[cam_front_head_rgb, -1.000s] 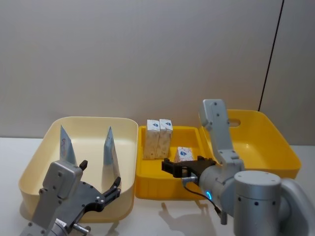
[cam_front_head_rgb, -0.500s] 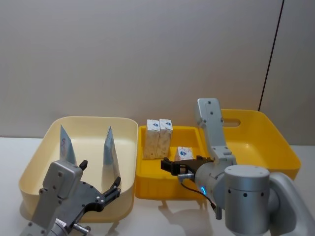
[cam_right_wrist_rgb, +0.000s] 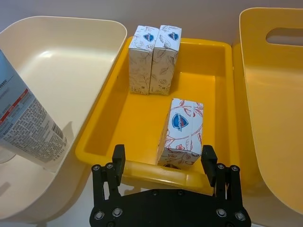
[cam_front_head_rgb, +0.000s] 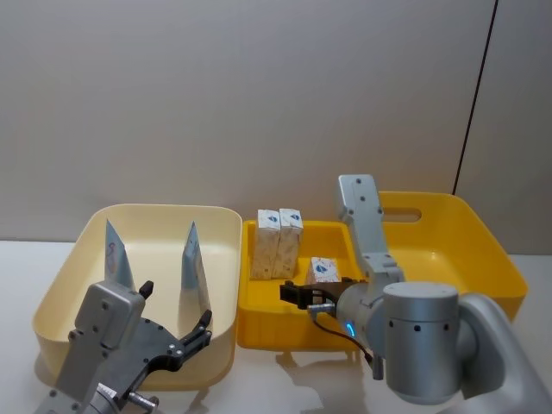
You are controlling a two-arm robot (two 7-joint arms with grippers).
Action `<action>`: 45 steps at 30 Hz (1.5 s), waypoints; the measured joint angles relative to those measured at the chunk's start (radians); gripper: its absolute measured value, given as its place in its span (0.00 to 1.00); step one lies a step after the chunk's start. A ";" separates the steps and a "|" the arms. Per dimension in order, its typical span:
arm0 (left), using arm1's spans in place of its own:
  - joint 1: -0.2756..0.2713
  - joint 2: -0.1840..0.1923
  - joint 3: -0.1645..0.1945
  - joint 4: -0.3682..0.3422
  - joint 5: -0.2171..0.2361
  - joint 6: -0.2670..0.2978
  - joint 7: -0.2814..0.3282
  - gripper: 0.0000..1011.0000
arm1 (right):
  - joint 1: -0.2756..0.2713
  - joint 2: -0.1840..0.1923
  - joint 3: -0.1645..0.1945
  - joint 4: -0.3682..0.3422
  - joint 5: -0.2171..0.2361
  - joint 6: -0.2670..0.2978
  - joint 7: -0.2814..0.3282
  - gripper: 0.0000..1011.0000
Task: Bimanual collaborative sorting of washing and personal care products
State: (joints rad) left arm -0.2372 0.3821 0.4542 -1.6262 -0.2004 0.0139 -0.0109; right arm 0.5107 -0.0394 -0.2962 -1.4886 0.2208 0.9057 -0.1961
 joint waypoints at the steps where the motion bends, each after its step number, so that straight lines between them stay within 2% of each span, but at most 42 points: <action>1: 0.000 0.000 0.000 0.000 0.000 0.000 0.000 0.99 | 0.003 -0.001 0.000 0.005 0.000 0.000 0.000 0.99; 18: 0.000 0.000 0.000 0.000 0.000 0.000 0.000 0.99 | 0.050 -0.035 0.015 0.104 -0.019 -0.018 -0.013 0.99; 36: 0.000 0.000 0.000 0.000 0.000 0.000 0.000 0.99 | 0.074 -0.048 0.026 0.182 -0.046 -0.077 -0.027 0.99; 45: 0.000 0.000 0.000 0.000 0.000 0.000 0.000 0.99 | 0.079 -0.051 0.028 0.199 -0.051 -0.092 -0.028 0.79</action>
State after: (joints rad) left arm -0.2372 0.3821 0.4542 -1.6261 -0.2004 0.0139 -0.0109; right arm 0.5896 -0.0903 -0.2679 -1.2892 0.1696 0.8133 -0.2242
